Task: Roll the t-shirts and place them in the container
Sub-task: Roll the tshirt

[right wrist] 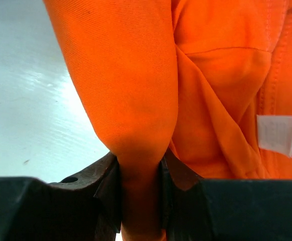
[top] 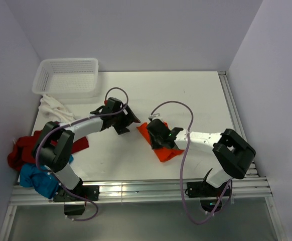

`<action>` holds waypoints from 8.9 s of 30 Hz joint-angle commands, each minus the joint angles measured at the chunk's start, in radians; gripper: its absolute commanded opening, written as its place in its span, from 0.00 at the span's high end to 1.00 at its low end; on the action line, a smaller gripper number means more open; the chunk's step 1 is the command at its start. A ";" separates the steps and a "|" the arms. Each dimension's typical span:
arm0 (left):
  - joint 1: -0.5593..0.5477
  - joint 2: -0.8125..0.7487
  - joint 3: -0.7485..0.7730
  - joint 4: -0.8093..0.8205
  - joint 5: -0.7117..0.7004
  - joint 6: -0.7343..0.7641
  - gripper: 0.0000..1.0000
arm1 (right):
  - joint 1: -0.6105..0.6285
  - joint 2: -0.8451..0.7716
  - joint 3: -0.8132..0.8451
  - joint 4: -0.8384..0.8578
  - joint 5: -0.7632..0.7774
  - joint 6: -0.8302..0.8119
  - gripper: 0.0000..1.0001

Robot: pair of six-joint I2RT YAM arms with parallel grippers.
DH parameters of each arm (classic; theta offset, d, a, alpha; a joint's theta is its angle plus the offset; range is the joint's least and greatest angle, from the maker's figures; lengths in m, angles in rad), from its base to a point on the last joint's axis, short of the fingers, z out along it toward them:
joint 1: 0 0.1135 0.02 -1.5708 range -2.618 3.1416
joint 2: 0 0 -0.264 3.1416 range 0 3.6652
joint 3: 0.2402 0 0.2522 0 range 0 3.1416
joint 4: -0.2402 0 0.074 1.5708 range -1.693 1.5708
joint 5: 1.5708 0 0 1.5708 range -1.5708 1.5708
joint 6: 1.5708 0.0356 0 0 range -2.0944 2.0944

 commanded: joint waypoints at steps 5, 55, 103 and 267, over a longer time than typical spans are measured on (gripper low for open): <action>0.005 -0.099 -0.064 0.126 -0.014 0.046 0.14 | -0.189 -0.022 -0.079 0.135 -0.504 -0.030 1.00; -0.107 0.115 -0.295 0.770 0.036 0.061 0.77 | -0.597 0.422 -0.160 0.487 -1.288 0.100 0.95; -0.119 0.038 -0.142 0.393 -0.100 0.164 1.00 | -0.460 -0.376 -0.325 -0.067 -0.782 0.100 0.77; 0.099 -0.119 -0.090 0.005 0.250 0.285 0.17 | -0.086 -0.505 -0.414 -0.152 -0.039 0.517 1.00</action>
